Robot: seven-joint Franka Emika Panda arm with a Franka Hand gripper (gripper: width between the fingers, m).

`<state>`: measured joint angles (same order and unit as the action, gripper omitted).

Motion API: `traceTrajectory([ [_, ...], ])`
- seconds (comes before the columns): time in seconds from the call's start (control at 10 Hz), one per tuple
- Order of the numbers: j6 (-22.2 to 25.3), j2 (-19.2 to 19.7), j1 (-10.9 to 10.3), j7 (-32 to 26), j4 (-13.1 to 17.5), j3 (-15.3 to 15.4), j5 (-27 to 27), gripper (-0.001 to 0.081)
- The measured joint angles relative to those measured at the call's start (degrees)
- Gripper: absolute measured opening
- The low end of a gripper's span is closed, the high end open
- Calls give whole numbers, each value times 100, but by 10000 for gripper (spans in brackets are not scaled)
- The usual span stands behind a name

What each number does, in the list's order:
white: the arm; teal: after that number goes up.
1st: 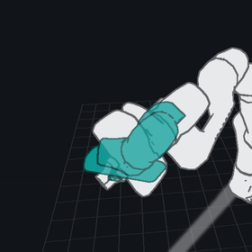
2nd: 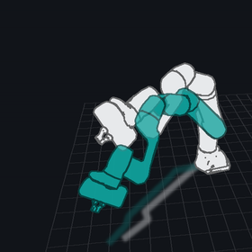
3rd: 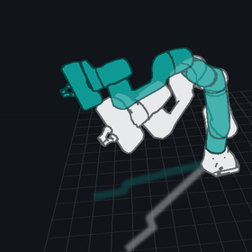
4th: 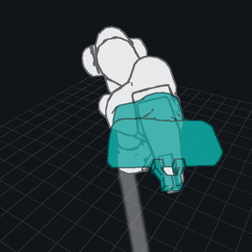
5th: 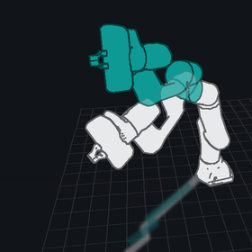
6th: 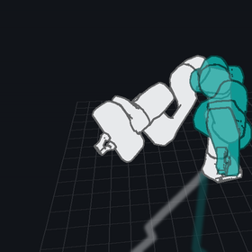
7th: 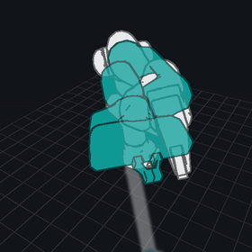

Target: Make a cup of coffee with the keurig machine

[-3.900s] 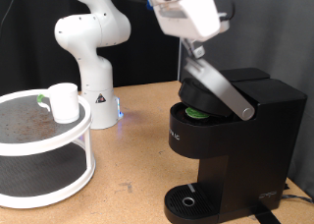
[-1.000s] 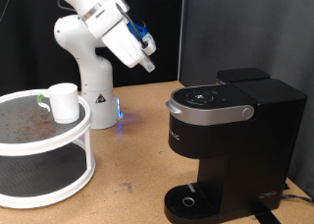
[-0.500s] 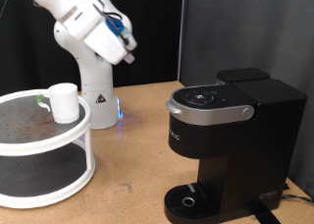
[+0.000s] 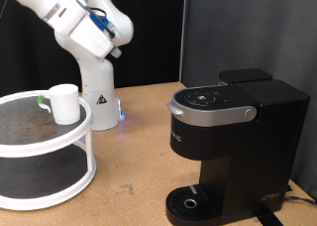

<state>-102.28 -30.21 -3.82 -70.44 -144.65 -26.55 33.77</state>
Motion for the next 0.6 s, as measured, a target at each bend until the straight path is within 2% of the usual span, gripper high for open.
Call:
traceTrajectory([
  [0.6, 1203, -291, 576, -791, -8, -757, -1149, 3],
])
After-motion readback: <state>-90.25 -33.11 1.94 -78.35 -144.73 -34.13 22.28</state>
